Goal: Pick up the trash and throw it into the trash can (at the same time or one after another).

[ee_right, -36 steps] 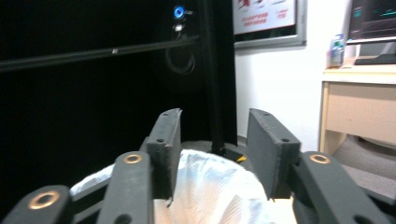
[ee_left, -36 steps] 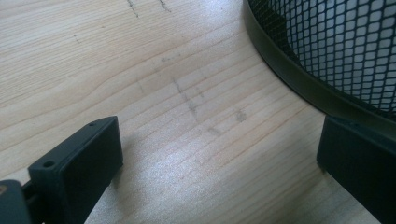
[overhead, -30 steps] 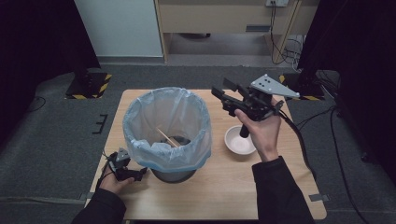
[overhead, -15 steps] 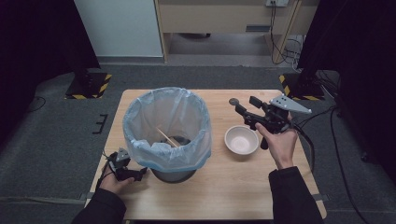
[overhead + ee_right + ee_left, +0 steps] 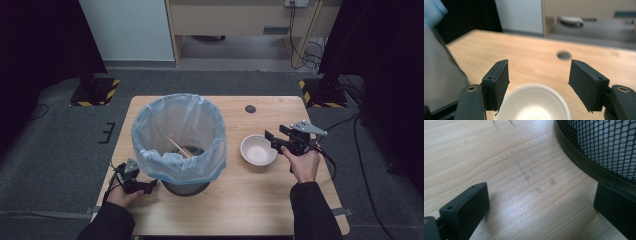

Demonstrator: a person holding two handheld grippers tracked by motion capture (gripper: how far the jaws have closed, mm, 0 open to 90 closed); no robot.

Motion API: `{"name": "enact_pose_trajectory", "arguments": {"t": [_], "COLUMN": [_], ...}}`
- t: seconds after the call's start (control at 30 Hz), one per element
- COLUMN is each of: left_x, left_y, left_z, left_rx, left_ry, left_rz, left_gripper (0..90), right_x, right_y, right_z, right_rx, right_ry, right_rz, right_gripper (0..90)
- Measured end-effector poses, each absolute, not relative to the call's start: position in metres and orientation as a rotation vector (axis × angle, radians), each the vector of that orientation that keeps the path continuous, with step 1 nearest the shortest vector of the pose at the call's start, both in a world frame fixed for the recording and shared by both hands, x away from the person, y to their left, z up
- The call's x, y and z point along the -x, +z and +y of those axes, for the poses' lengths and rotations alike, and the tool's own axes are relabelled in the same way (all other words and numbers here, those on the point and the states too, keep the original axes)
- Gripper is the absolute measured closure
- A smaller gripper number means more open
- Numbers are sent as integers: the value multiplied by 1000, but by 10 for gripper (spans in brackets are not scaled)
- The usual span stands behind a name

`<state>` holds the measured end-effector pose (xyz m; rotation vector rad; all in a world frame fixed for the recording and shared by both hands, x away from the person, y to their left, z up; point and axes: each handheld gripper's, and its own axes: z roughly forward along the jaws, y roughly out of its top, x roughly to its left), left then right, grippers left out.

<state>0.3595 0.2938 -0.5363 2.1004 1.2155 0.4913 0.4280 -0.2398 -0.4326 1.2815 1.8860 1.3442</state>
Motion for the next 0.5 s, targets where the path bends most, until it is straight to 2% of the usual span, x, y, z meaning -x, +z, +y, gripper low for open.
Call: {"name": "enact_pose_trajectory", "arguments": {"t": [0.5], "left_x": [-360], "left_y": [-536], "left_z": [294], "left_rx": [-2101], "left_ry": [490], "left_rz": [1214], "left_gripper": [0], "right_x": [-445], "right_y": [-493], "right_z": [-263], "right_rx": [-1461], "right_ry": [1135], "right_rz": [1927], "right_gripper": [401]}}
